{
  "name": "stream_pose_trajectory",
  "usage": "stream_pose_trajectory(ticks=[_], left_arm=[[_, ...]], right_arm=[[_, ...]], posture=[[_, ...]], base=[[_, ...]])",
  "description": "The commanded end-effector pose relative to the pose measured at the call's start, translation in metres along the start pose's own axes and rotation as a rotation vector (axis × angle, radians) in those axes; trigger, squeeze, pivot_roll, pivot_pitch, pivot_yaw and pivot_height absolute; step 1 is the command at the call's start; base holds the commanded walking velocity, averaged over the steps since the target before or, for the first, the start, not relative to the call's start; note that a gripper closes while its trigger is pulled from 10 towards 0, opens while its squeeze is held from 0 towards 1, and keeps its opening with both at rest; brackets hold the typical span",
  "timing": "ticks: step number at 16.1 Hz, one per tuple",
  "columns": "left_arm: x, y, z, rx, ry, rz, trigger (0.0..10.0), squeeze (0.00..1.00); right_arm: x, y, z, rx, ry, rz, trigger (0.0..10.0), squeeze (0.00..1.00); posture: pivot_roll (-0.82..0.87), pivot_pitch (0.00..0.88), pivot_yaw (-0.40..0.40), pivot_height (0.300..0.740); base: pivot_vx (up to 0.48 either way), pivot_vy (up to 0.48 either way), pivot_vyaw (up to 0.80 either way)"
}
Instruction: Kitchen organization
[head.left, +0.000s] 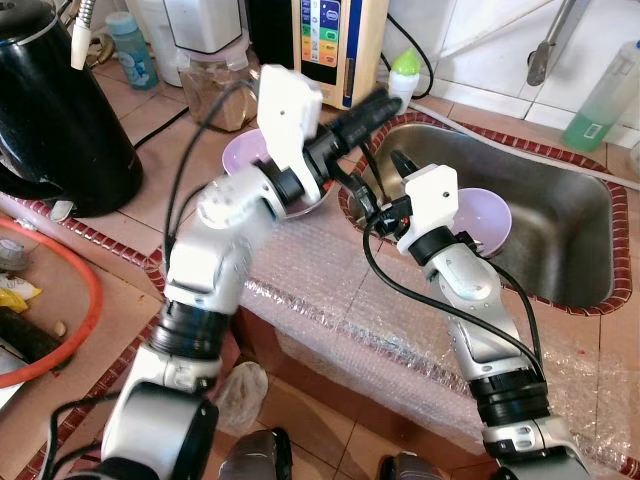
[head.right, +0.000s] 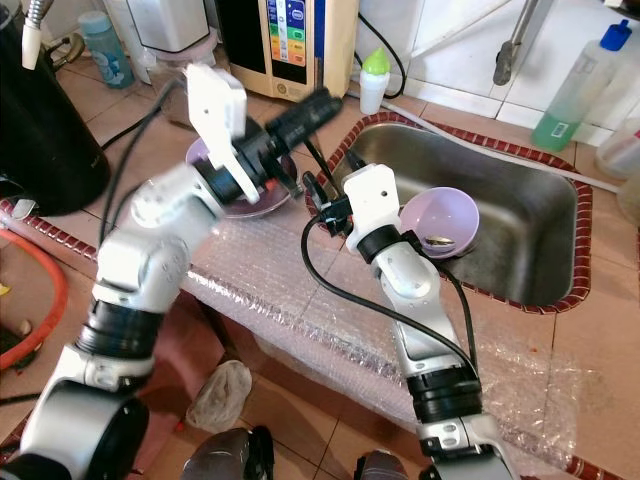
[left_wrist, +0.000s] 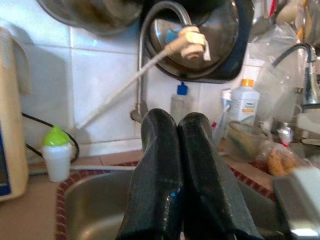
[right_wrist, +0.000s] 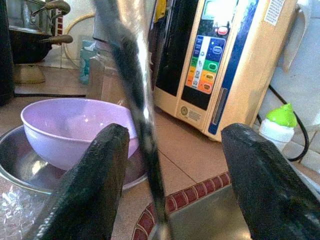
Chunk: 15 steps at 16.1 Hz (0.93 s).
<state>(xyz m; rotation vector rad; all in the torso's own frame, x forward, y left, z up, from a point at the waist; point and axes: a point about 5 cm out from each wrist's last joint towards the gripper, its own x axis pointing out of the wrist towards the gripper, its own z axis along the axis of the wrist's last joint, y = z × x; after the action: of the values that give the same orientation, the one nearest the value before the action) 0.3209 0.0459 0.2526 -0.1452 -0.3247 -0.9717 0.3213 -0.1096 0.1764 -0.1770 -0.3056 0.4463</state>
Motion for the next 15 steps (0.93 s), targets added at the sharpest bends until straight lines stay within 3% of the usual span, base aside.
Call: stream_pose_trajectory(ticks=[1, 10, 15], left_arm=[[0.001, -0.005, 0.002, 0.021, 0.004, -0.022, 0.0, 0.00], [-0.005, -0.003, -0.012, 0.077, 0.059, -0.015, 0.0, 0.00], [-0.007, -0.004, -0.015, 0.109, 0.075, -0.020, 0.0, 0.00]], right_arm=[[0.002, -0.002, 0.001, 0.007, -0.005, 0.005, 0.0, 0.00], [-0.001, -0.026, -0.004, 0.055, 0.044, -0.005, 0.0, 0.00], [0.004, -0.024, -0.004, 0.072, 0.056, 0.017, 0.0, 0.00]], posture=[[-0.04, 0.041, 0.056, 0.740], [-0.05, 0.046, 0.056, 0.740], [-0.05, 0.044, 0.052, 0.740]], base=[[0.000, 0.000, 0.00], [0.000, 0.000, 0.00], [0.000, 0.000, 0.00]])
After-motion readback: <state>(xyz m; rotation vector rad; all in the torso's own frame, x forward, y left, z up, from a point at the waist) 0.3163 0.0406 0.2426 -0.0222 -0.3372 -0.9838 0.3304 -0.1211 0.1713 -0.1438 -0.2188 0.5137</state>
